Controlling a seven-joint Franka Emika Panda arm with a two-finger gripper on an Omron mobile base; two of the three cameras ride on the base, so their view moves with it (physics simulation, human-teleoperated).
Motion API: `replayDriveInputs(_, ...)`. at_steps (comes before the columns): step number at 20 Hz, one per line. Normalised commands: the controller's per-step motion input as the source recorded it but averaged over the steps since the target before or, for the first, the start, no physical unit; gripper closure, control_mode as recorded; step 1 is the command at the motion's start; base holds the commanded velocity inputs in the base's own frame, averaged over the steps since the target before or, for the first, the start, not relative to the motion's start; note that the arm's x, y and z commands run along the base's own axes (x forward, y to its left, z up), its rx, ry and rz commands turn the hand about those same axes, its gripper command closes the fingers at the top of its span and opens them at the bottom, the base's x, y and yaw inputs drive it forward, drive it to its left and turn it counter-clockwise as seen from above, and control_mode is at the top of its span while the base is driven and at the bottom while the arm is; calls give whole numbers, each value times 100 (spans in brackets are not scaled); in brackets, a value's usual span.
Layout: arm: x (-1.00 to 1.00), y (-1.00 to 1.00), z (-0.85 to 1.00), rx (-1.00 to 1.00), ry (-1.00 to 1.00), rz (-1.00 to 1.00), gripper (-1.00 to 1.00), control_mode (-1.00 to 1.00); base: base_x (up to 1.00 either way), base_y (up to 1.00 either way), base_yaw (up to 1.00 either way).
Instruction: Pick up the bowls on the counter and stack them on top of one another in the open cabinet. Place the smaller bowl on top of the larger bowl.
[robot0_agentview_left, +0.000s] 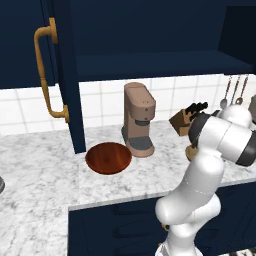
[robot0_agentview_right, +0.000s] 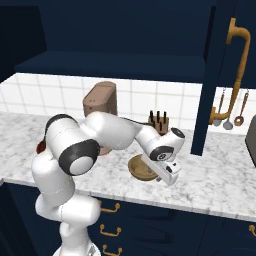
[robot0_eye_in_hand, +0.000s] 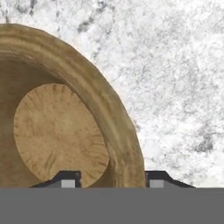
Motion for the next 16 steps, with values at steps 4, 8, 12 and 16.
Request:
replayDriveInputs(4,0,1,0,0,0,0,100,-100,0,0,0)
replayDriveInputs(8,-7,10,5,0,-2,0,100,-100,0,0,0)
replayDriveInputs(12,-43,23,60,0,-27,1,100,-100,0,0,0)
replayDriveInputs(16,-62,48,99,0,-30,0,100,-100,0,0,0)
